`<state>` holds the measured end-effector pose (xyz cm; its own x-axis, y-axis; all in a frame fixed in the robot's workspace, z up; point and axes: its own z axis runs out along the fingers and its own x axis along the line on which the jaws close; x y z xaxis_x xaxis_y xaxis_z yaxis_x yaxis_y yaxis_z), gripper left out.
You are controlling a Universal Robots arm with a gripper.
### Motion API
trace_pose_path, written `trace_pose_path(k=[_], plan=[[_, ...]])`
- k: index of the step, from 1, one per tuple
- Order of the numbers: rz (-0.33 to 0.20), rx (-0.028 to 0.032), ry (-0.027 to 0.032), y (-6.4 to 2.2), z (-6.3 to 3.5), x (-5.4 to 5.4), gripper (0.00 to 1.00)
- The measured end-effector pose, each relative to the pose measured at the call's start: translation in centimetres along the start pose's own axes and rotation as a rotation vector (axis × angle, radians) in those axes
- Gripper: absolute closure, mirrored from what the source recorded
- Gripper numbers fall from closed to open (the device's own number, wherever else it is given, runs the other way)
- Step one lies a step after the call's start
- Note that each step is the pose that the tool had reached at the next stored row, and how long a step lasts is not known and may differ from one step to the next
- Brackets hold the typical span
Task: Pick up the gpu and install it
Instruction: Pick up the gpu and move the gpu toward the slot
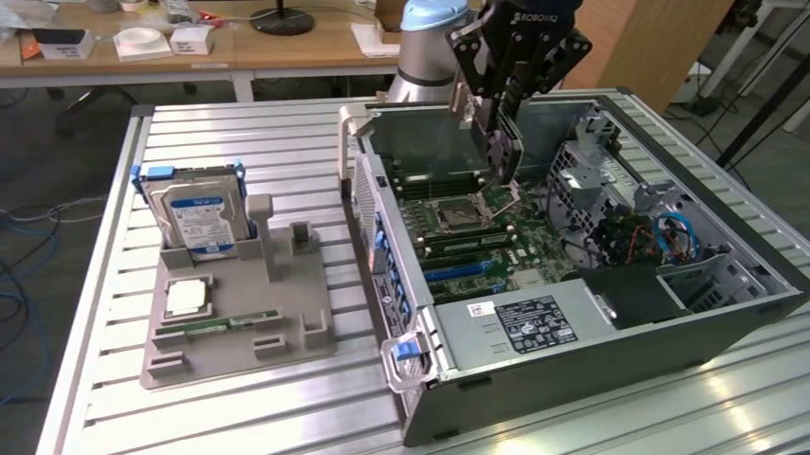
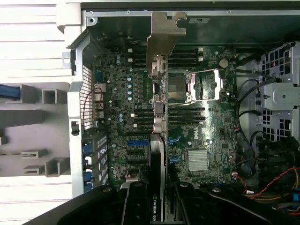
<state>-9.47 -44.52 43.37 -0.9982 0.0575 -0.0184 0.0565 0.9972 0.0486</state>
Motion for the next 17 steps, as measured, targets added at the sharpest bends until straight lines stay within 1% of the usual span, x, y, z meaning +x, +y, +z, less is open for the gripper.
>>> trace_pose_path(k=[8, 14, 17], plan=[[-0.002, 0.0001, 0.0002, 0.05, 0.01, -0.9, 0.74], [-0.005, 0.0000, 0.0002, 0.10, 0.04, -1.8, 0.74], [-0.005, 0.0000, 0.0003, 0.10, 0.04, -1.9, 0.74]])
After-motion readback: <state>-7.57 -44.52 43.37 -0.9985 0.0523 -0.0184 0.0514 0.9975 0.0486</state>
